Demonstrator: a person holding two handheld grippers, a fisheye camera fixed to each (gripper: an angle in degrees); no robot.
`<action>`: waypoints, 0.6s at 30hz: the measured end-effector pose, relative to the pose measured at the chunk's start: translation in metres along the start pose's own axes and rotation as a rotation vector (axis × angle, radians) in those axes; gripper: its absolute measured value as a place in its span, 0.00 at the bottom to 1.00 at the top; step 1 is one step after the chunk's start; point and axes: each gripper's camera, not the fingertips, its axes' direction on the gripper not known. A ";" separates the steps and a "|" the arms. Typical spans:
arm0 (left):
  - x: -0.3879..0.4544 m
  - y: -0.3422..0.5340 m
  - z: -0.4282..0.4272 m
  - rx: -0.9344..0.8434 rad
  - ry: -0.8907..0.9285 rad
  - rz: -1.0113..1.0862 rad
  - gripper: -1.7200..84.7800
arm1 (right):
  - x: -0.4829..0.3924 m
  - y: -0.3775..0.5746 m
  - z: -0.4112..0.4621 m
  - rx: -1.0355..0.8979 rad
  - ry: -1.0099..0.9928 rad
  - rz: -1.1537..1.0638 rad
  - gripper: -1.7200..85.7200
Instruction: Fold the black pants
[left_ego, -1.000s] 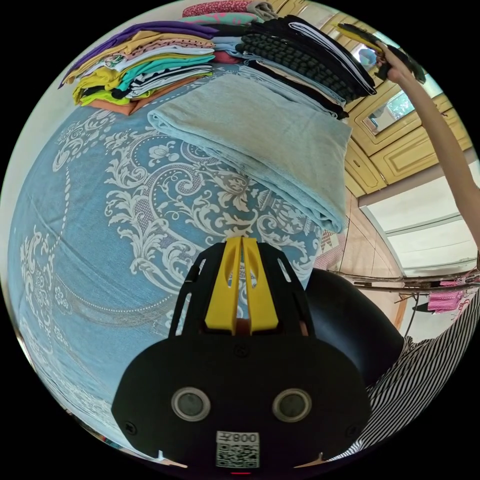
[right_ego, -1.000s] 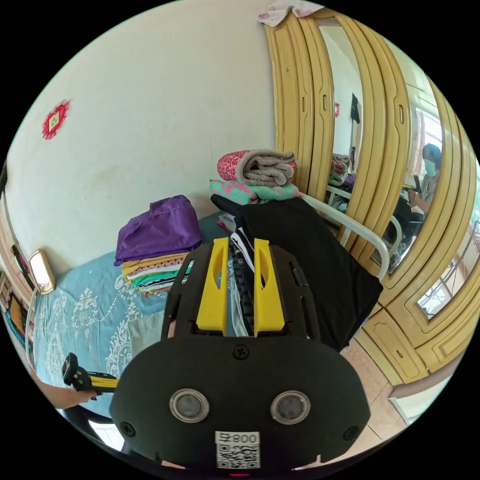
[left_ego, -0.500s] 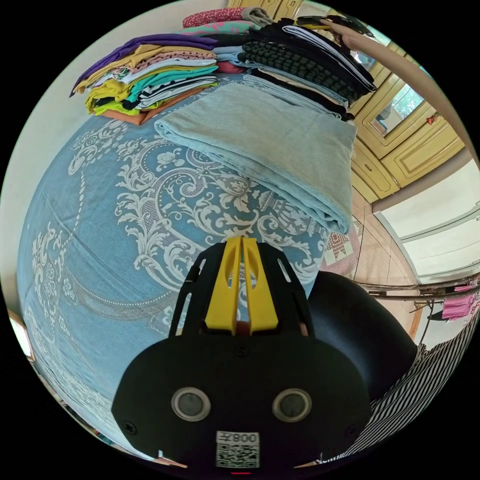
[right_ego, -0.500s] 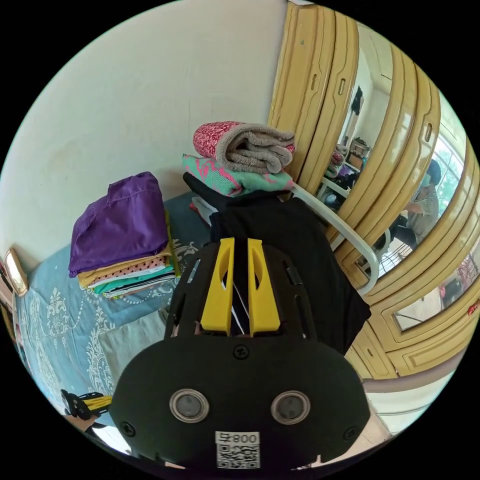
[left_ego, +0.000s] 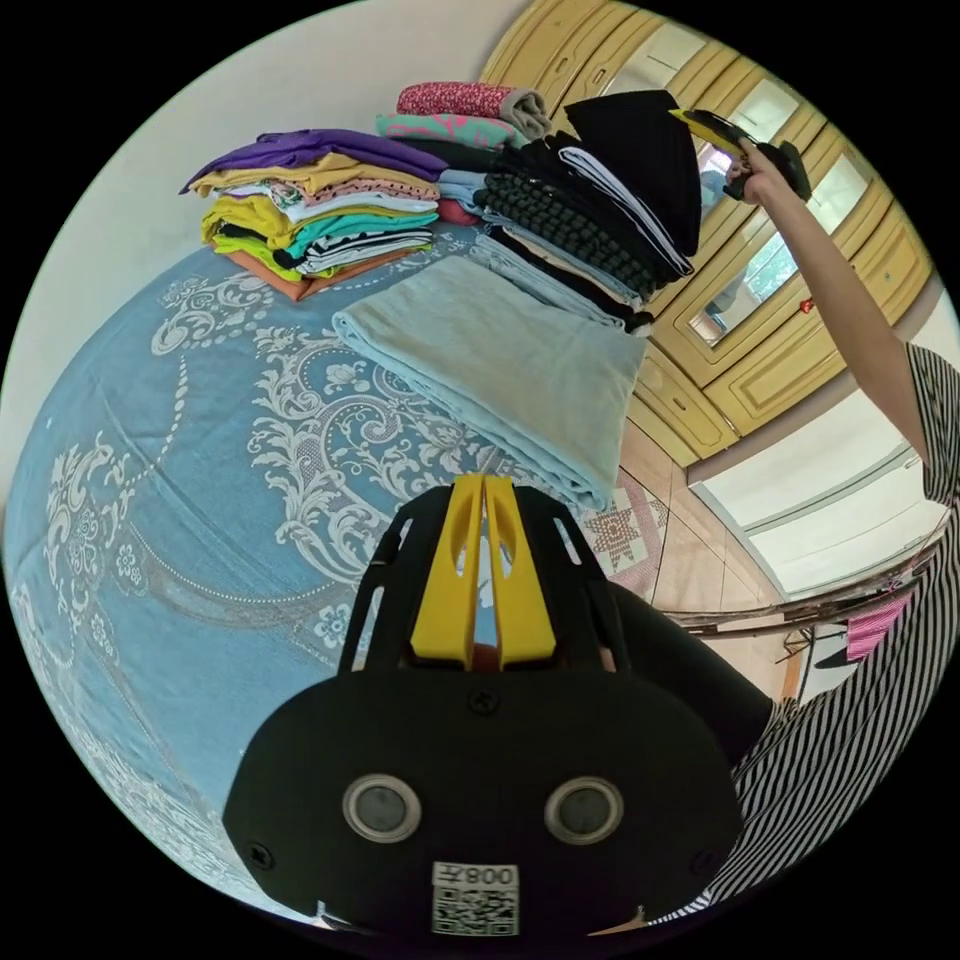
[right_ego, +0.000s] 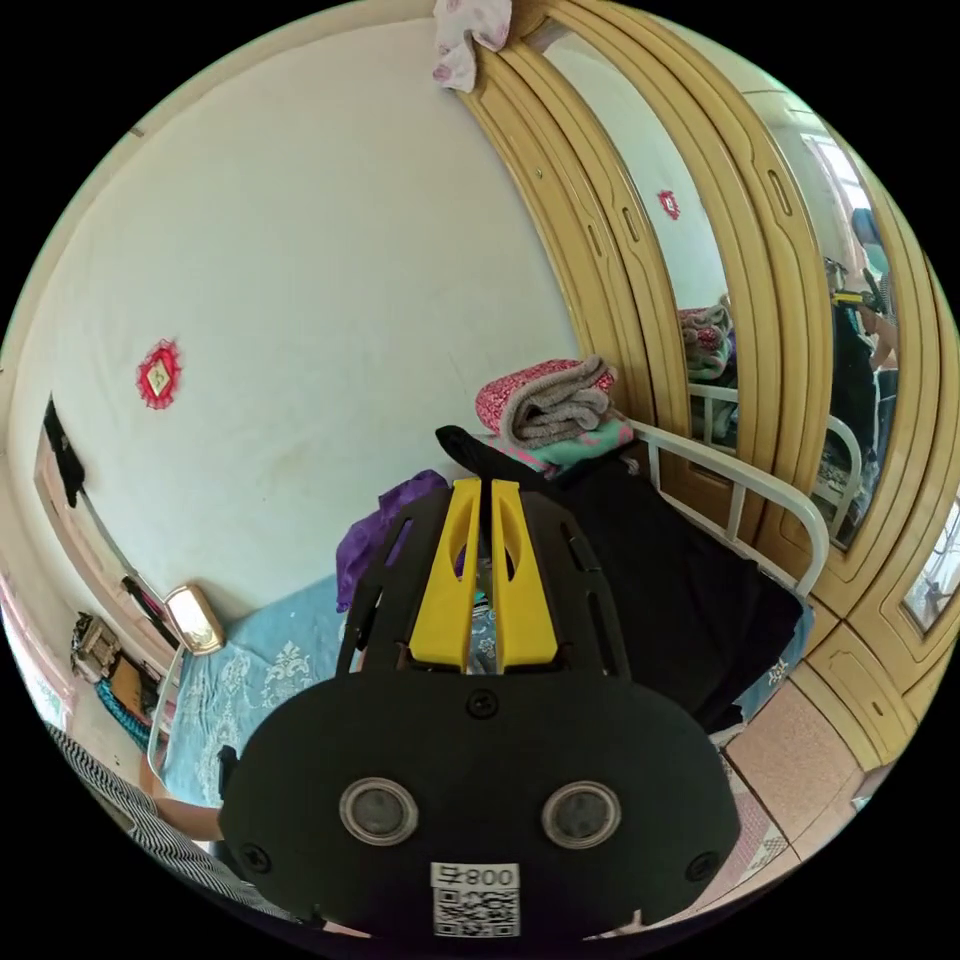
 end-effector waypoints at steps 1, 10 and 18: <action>-0.002 0.013 -0.011 0.027 0.010 -0.002 0.02 | -0.001 -0.002 -0.007 0.009 -0.021 -0.004 0.03; -0.017 0.129 -0.095 0.208 0.037 -0.059 0.02 | -0.073 -0.044 -0.106 0.123 -0.389 -0.173 0.04; -0.032 0.241 -0.172 0.395 0.088 -0.107 0.03 | -0.164 -0.073 -0.165 0.126 -0.671 -0.283 0.05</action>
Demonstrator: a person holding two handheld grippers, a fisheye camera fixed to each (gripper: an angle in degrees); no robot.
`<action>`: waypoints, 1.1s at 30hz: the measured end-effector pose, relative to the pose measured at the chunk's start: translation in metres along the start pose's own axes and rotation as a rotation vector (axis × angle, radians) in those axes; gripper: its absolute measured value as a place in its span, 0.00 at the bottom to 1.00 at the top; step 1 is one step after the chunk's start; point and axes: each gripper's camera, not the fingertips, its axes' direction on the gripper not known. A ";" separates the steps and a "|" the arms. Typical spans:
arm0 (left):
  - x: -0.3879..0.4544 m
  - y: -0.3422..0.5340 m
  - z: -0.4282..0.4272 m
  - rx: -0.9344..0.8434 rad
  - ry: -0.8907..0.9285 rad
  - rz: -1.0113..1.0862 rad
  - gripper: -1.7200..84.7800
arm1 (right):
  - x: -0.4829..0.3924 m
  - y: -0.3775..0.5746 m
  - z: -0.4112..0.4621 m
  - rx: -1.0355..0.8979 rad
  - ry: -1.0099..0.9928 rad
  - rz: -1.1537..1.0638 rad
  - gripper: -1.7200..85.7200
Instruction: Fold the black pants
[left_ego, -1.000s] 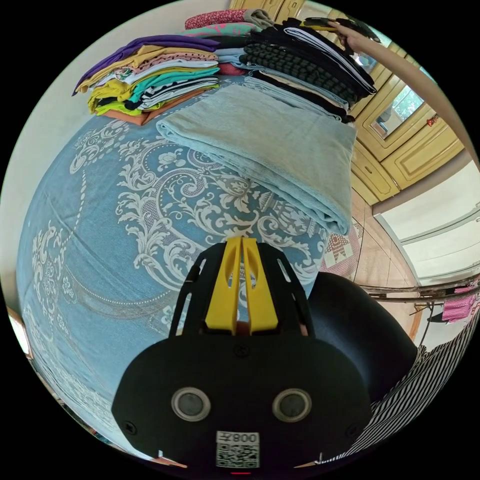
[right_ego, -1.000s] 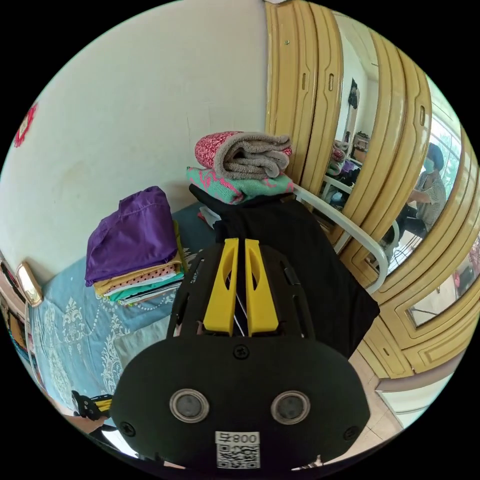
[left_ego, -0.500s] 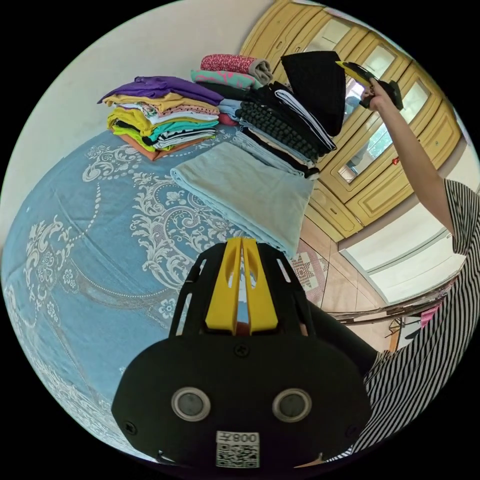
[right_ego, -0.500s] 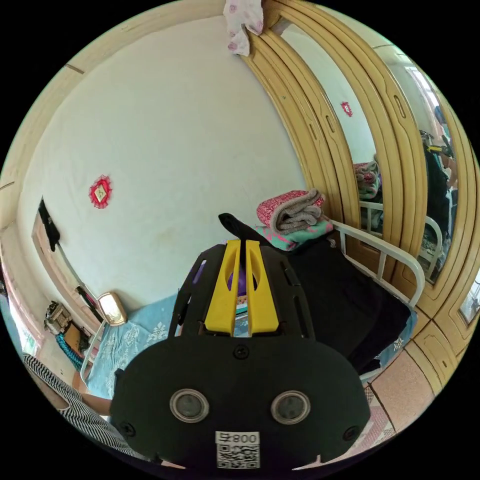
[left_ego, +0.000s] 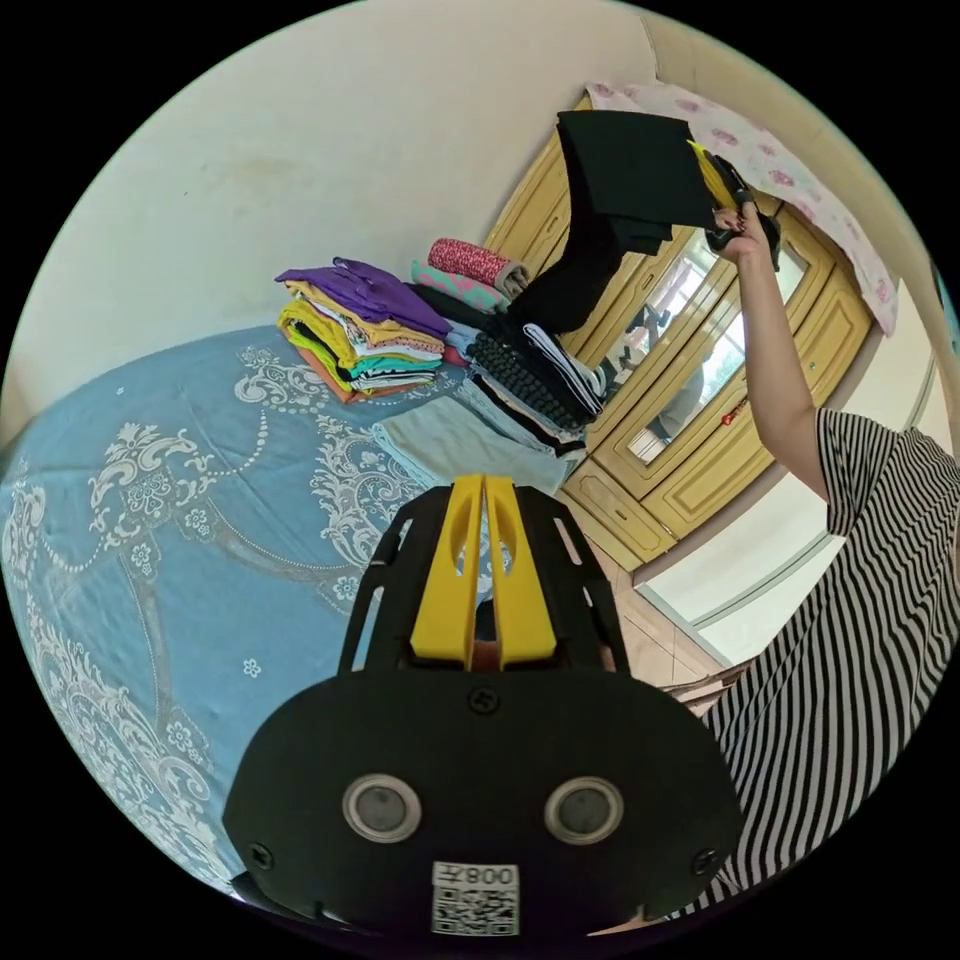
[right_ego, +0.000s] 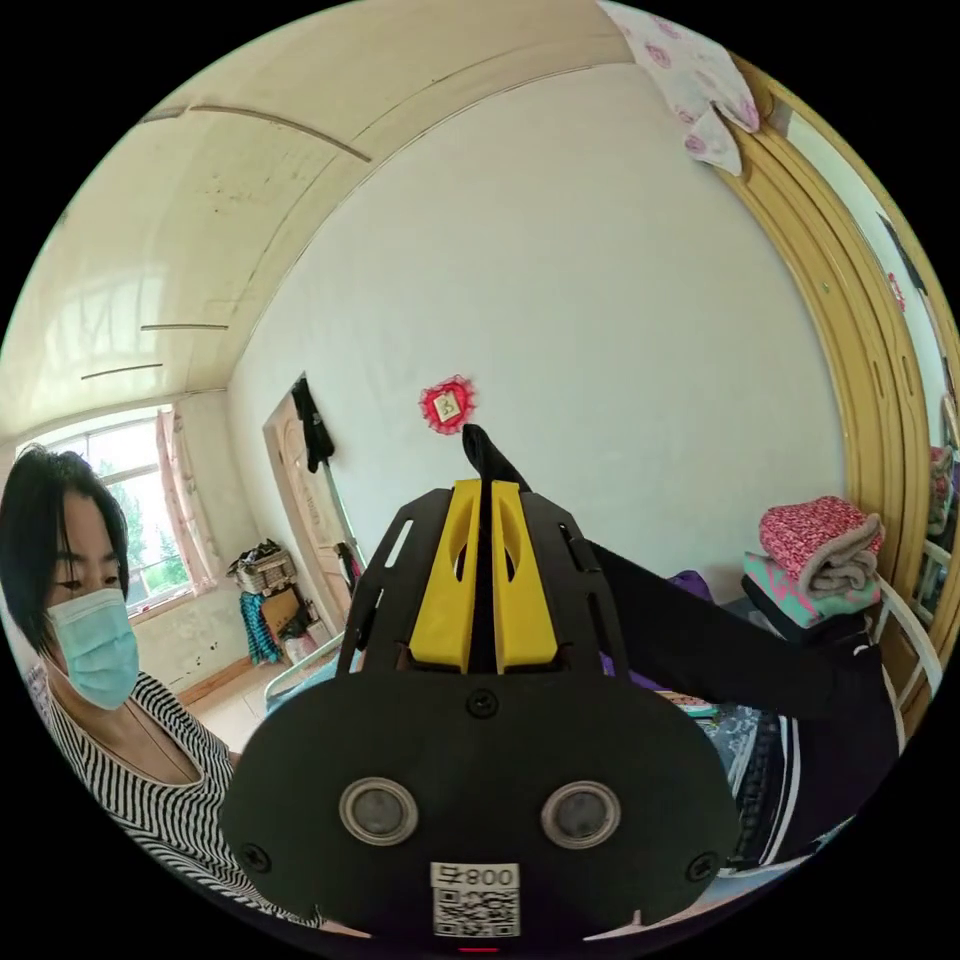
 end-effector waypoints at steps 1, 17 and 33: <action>-0.003 0.011 -0.018 0.030 0.001 -0.003 0.03 | -0.006 -0.003 0.002 -0.001 -0.014 -0.002 0.05; -0.047 0.208 -0.212 0.206 -0.256 -0.171 0.16 | -0.130 0.011 0.102 -0.149 -0.543 0.191 0.12; -0.071 0.325 -0.224 0.143 -0.260 -0.267 0.17 | -0.261 0.004 0.168 -0.379 -0.671 0.108 0.18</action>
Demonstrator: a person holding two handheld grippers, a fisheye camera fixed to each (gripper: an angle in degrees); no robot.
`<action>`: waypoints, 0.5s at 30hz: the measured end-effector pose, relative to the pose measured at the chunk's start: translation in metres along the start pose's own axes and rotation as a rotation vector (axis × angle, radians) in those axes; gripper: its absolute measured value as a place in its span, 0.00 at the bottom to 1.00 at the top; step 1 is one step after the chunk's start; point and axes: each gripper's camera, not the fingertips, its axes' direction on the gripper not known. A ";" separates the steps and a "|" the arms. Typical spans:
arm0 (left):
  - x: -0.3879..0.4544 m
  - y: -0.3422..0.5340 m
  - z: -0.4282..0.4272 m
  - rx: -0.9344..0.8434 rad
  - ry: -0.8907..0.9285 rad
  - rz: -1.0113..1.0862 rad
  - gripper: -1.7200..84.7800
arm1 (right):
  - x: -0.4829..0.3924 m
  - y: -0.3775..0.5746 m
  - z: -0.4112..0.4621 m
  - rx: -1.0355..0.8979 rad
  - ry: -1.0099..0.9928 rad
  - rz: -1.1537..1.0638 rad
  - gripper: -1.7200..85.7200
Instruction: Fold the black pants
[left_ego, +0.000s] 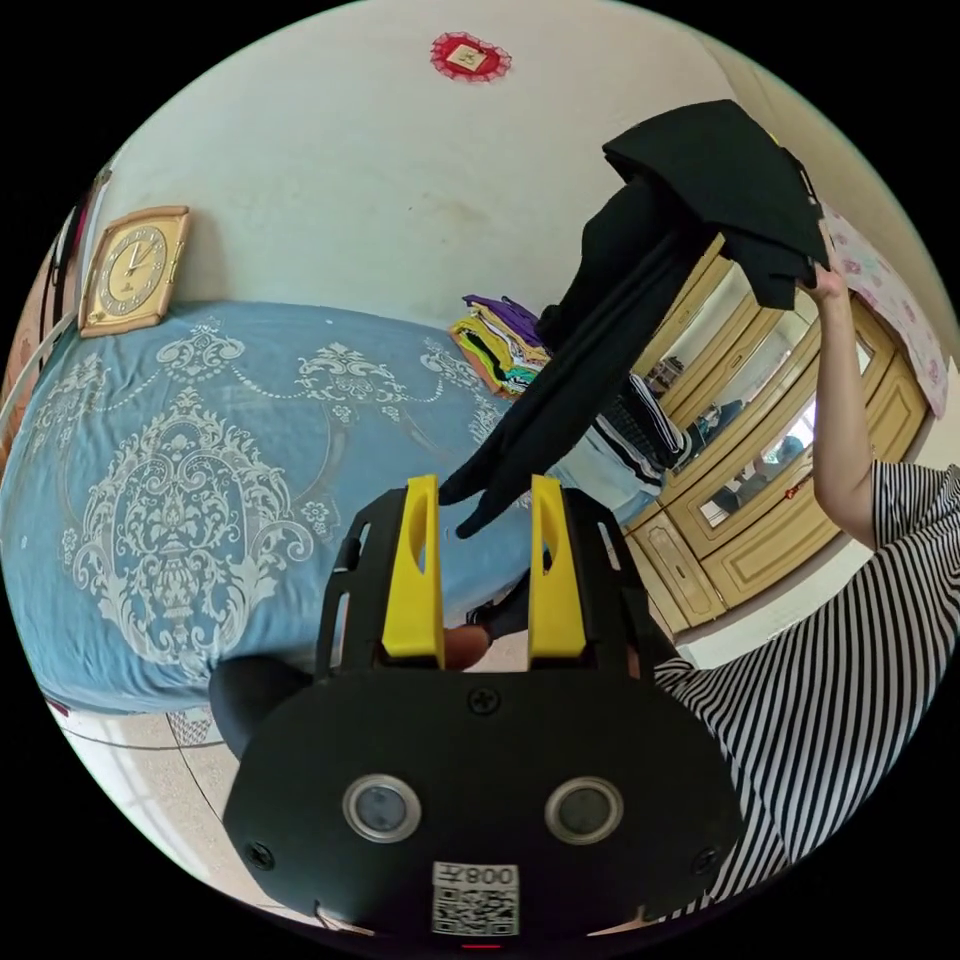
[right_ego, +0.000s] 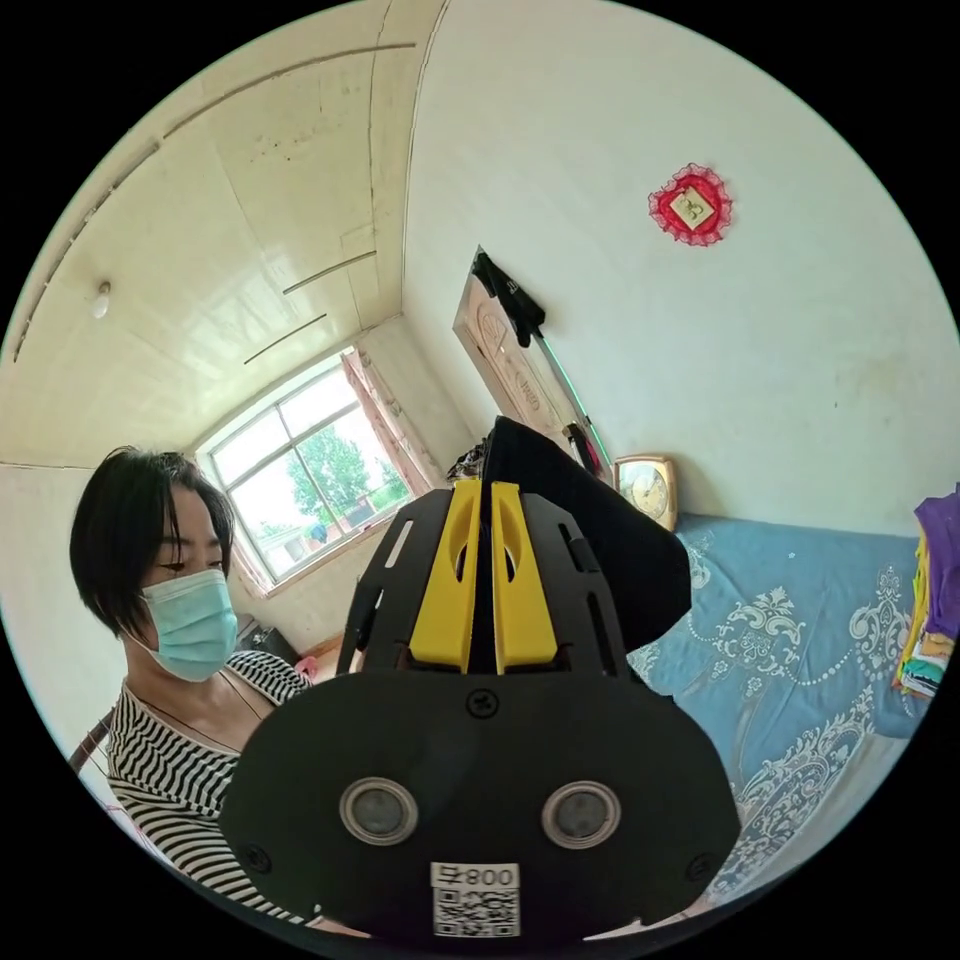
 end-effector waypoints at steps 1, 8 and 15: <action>0.002 0.002 0.004 -0.012 0.011 0.014 0.17 | -0.001 -0.002 0.001 -0.002 0.001 0.002 0.18; 0.017 0.012 0.024 -0.060 0.117 0.096 0.18 | -0.014 -0.016 0.004 0.053 0.027 0.050 0.18; 0.045 0.015 0.047 -0.111 0.197 0.194 0.19 | -0.027 -0.027 0.014 0.083 0.039 0.077 0.19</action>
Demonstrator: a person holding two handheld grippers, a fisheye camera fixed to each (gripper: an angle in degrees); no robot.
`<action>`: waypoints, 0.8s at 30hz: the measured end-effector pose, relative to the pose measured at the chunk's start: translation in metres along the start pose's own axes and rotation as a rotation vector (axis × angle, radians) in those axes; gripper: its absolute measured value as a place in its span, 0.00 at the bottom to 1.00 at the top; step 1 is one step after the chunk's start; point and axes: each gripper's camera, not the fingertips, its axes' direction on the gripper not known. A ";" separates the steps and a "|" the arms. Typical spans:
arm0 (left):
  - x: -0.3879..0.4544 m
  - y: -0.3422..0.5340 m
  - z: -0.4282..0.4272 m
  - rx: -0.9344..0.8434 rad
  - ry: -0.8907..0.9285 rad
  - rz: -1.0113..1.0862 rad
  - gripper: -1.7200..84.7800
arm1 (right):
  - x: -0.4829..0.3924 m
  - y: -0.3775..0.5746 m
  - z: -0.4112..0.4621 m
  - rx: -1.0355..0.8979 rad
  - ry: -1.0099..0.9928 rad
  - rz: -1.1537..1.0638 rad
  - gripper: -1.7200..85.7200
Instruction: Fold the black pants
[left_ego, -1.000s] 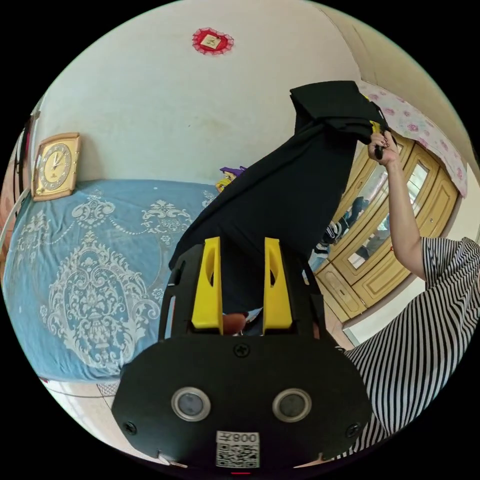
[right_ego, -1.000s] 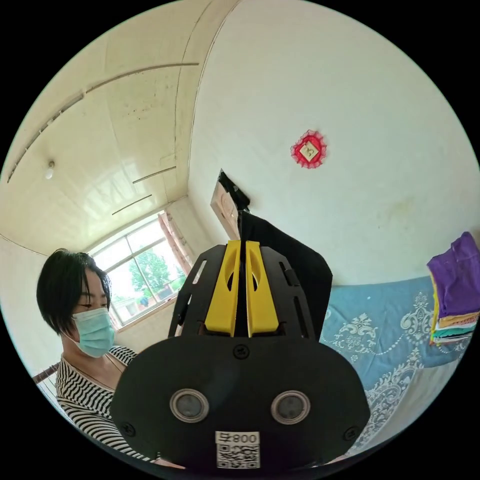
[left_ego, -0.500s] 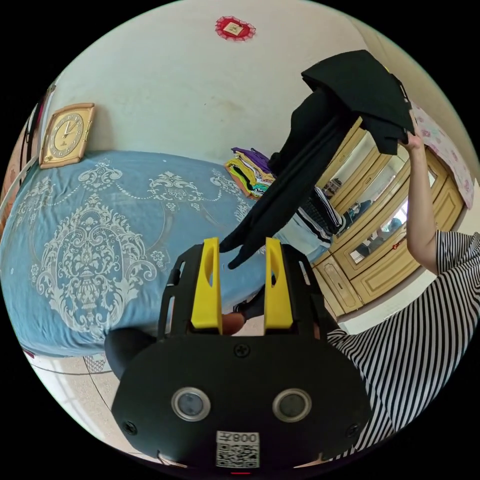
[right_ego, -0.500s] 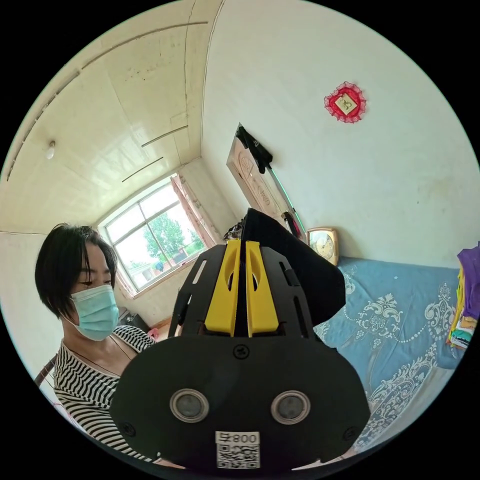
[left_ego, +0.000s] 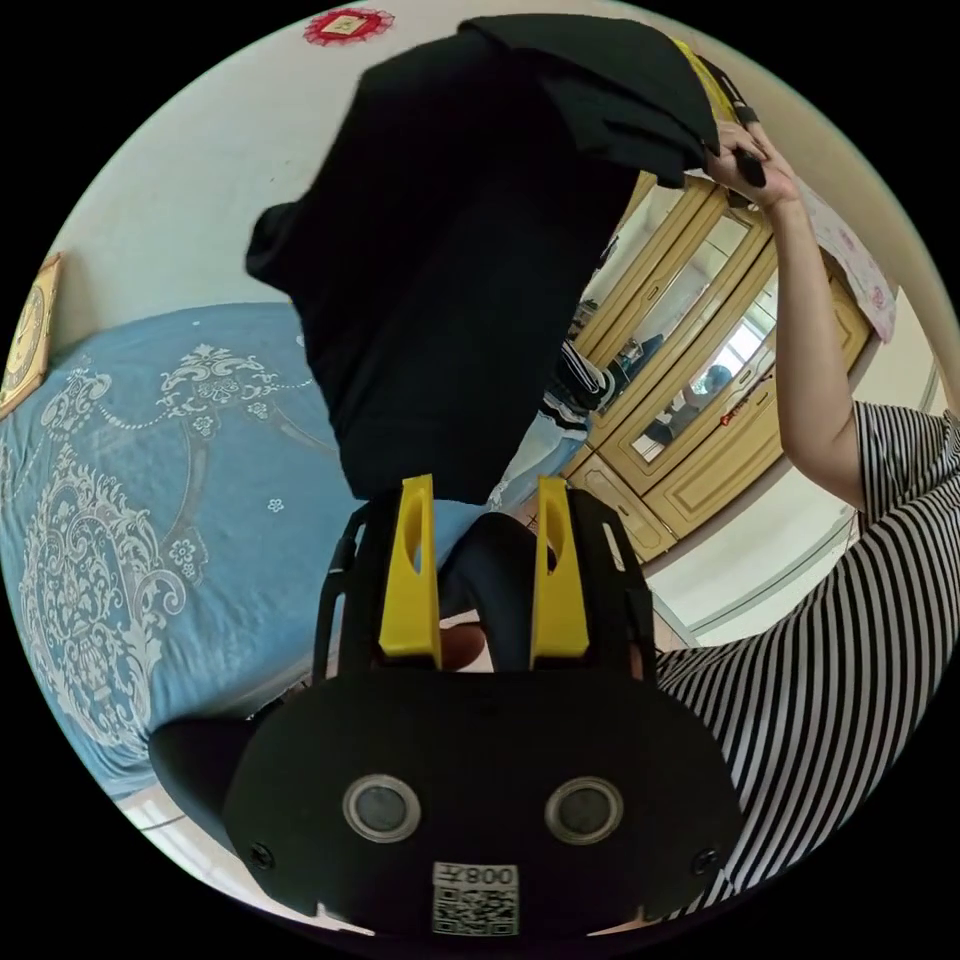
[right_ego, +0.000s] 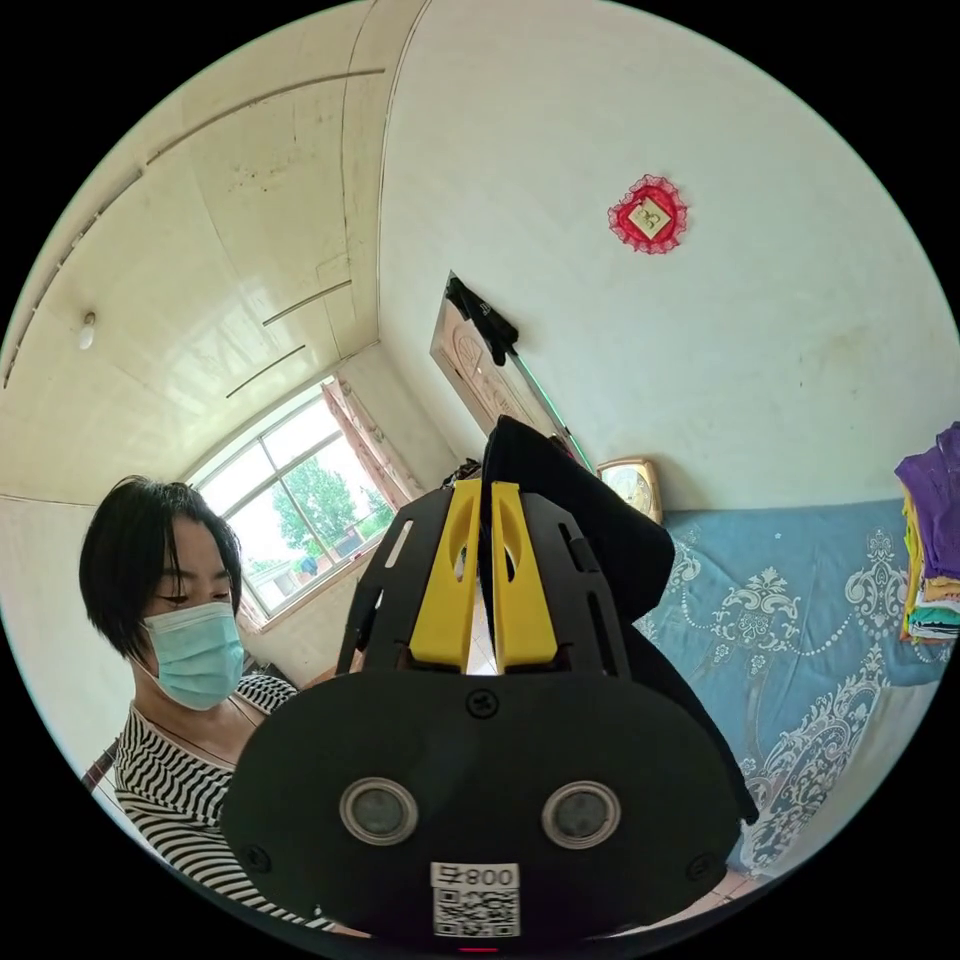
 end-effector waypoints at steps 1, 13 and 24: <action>0.004 -0.001 0.004 -0.006 -0.016 0.013 0.20 | -0.001 -0.001 0.002 0.001 -0.002 0.001 0.19; -0.019 -0.001 -0.006 0.093 -0.192 -0.170 0.19 | -0.032 -0.014 0.069 -0.017 -0.088 0.001 0.18; -0.052 0.026 -0.022 0.167 -0.104 -0.265 0.15 | -0.050 -0.036 0.121 -0.017 -0.075 0.002 0.15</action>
